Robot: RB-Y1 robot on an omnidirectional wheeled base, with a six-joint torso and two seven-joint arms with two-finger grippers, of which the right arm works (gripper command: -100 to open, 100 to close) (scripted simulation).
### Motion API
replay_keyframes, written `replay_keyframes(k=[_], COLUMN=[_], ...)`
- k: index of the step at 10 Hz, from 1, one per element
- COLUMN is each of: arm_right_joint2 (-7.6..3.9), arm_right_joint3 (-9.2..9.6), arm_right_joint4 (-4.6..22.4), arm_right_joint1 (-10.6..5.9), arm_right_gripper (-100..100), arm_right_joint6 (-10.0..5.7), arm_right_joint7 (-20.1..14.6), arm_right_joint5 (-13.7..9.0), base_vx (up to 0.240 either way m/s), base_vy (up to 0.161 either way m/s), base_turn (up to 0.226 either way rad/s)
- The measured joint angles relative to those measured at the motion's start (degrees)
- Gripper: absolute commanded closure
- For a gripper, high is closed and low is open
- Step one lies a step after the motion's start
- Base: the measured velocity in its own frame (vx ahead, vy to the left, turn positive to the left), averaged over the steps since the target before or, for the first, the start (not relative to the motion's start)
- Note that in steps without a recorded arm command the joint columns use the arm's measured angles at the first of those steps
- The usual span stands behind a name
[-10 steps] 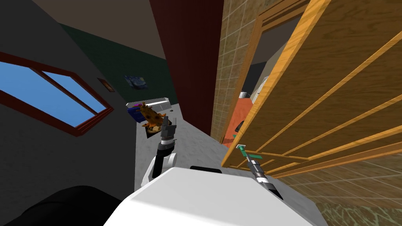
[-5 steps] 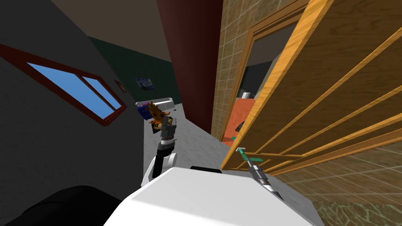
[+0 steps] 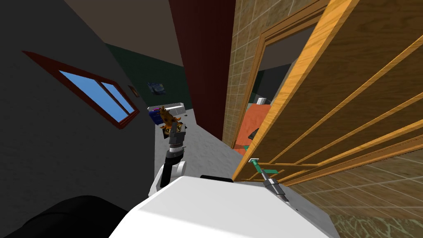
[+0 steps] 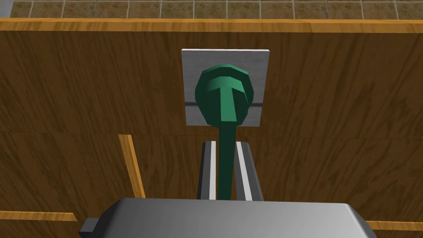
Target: Pull the door open
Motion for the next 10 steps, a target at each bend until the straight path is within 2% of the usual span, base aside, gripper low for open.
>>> replay_keyframes(k=[4, 7, 8, 10], arm_right_joint2=[-0.21, -0.45, -0.52, -0.65], arm_right_joint3=[0.04, 0.09, 0.15, 0.2], arm_right_joint4=[1.55, 1.23, 2.38, 4.11], arm_right_joint1=[1.19, 2.67, 2.28, 2.56], arm_right_gripper=[100, 100, 100, 100], arm_right_joint6=[-3.56, -5.24, -6.11, -8.25], arm_right_joint7=[-0.06, -0.12, -0.16, -0.05], arm_right_joint5=[0.33, 0.61, 0.67, 0.89], base_vx=[-0.006, -0.027, -0.043, -0.089], base_vy=[-0.027, -0.024, -0.03, -0.062], base_turn=[0.111, 0.068, 0.106, 0.124])
